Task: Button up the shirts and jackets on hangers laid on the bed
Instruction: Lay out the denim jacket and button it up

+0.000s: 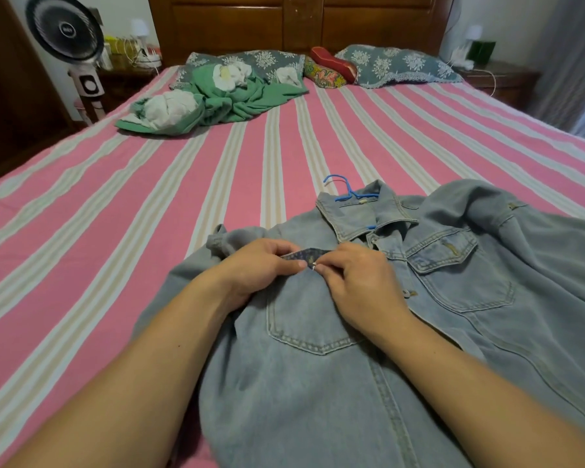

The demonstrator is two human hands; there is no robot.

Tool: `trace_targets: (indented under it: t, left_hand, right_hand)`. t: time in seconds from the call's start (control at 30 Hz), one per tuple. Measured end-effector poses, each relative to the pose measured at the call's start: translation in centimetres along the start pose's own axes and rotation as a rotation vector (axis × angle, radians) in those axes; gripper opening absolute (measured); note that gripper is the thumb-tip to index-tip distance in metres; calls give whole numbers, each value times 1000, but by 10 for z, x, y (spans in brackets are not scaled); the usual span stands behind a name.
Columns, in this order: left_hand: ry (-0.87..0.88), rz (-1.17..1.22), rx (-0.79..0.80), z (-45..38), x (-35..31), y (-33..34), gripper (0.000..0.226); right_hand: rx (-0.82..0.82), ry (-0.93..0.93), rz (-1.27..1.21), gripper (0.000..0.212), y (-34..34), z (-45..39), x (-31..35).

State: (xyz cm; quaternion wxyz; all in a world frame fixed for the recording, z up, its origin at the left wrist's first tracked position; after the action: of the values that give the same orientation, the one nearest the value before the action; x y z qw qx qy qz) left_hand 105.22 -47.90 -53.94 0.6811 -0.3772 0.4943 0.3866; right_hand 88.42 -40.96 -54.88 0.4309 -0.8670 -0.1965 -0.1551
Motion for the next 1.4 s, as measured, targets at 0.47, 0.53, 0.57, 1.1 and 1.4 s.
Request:
trace_targets:
  t: [0.47,0.53,0.57,1.1,1.4]
  left_hand:
    - [59,-13,5,6,-4,0,27]
    - [73,-26,22,5,-4,-1,24]
    - [91,-50,23,4,-2,-2,19]
    - [343,-170,15,3,3,1,9]
    - [364,-254,25,1,5,1,12]
  right_hand:
    - [26,107,46,15,-4,2,4]
    - [15,90,29,14,-4,2,4]
    - [11,81,18,14,-4,2,4]
    - [-114,80,-79,22,-6,0,-4]
    - [108,55,-130,8,-9,-6,-8]
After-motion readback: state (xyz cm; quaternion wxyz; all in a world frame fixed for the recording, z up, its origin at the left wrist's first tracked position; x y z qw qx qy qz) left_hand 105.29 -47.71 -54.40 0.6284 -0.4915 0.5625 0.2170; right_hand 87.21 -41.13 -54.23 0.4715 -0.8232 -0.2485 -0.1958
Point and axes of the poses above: each hand's wrist, its own z-axis away from the middle knuckle, its own y-axis out of the palm, x = y × z, the point moved 1 cm from there along -z, towards the middle knuckle, and after that the axes turned 9 degrees about -x, right-handed, at the moved point
